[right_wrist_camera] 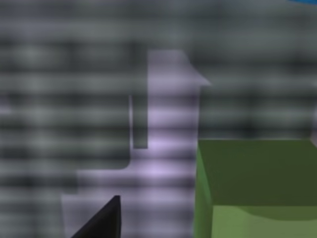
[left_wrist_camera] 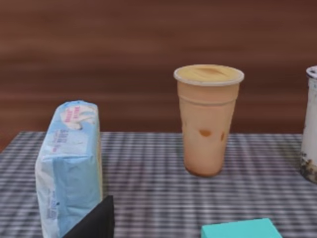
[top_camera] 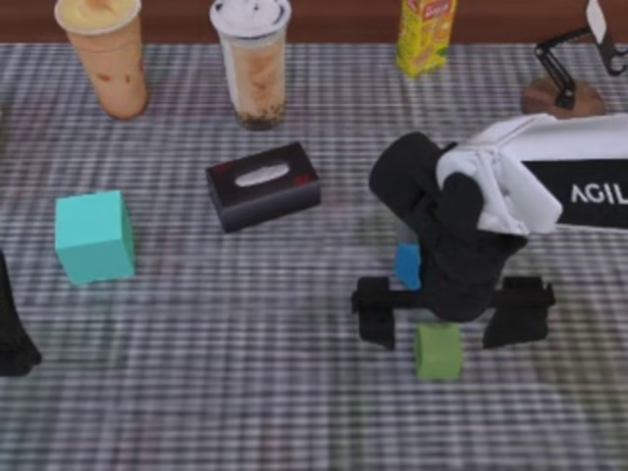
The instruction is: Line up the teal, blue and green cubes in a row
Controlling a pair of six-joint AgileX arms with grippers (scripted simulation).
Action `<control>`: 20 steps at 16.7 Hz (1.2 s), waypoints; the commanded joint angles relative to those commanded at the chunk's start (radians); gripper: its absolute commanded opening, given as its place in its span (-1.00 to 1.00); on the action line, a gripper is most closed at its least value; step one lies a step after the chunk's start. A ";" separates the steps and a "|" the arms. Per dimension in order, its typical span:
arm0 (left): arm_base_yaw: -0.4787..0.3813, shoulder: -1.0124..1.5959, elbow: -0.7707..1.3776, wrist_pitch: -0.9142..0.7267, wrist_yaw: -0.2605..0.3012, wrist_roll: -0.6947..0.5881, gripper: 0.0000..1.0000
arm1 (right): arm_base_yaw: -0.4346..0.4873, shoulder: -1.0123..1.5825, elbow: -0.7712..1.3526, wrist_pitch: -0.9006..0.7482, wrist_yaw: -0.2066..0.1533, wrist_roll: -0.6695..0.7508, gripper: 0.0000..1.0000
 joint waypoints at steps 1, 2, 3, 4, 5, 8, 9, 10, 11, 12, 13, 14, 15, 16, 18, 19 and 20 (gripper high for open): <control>0.000 0.000 0.000 0.000 0.000 0.000 1.00 | -0.002 -0.001 0.000 0.000 0.000 0.000 1.00; 0.000 0.000 0.000 0.000 0.000 0.000 1.00 | -0.001 -0.002 0.003 -0.004 0.000 0.000 1.00; 0.000 0.000 0.000 0.000 0.000 0.000 1.00 | 0.002 -0.006 0.014 -0.017 0.000 -0.001 1.00; 0.000 0.000 0.000 0.000 0.000 0.000 1.00 | 0.004 -0.015 0.031 -0.041 0.000 0.000 1.00; 0.000 0.000 0.000 0.000 0.000 0.000 1.00 | 0.005 -0.027 0.052 -0.076 -0.001 0.001 1.00; 0.000 0.000 0.000 0.000 0.000 0.000 1.00 | 0.008 -0.071 0.119 -0.202 -0.001 0.002 1.00; 0.000 0.000 0.000 0.000 0.000 0.000 1.00 | 0.009 -0.085 0.137 -0.231 -0.001 0.002 1.00; 0.000 0.000 0.000 0.000 0.000 0.000 1.00 | 0.010 -0.096 0.150 -0.249 -0.001 0.001 1.00; 0.000 0.000 0.000 0.000 0.000 0.000 1.00 | 0.010 -0.101 0.155 -0.256 -0.001 0.001 1.00; 0.000 0.000 0.000 0.000 0.000 0.000 1.00 | 0.010 -0.101 0.155 -0.256 -0.001 0.000 1.00; 0.000 0.000 0.000 0.000 0.000 0.000 1.00 | 0.010 -0.101 0.155 -0.256 -0.001 0.000 1.00; 0.000 0.000 0.000 0.000 0.000 0.000 1.00 | 0.005 -0.098 0.153 -0.254 -0.001 0.001 1.00; 0.000 0.000 0.000 0.000 0.000 0.000 1.00 | 0.005 -0.096 0.155 -0.254 -0.001 -0.002 1.00; 0.000 0.000 0.000 0.000 0.000 0.000 1.00 | 0.004 -0.089 0.164 -0.258 -0.001 -0.013 1.00; 0.000 0.000 0.000 0.000 0.000 0.000 1.00 | -0.004 -0.061 0.203 -0.271 -0.002 -0.068 1.00; 0.000 0.000 0.000 0.000 0.000 0.000 1.00 | -0.011 -0.041 0.230 -0.280 -0.003 -0.111 1.00; 0.000 0.000 0.000 0.000 0.000 0.000 1.00 | -0.019 -0.017 0.261 -0.291 -0.004 -0.159 1.00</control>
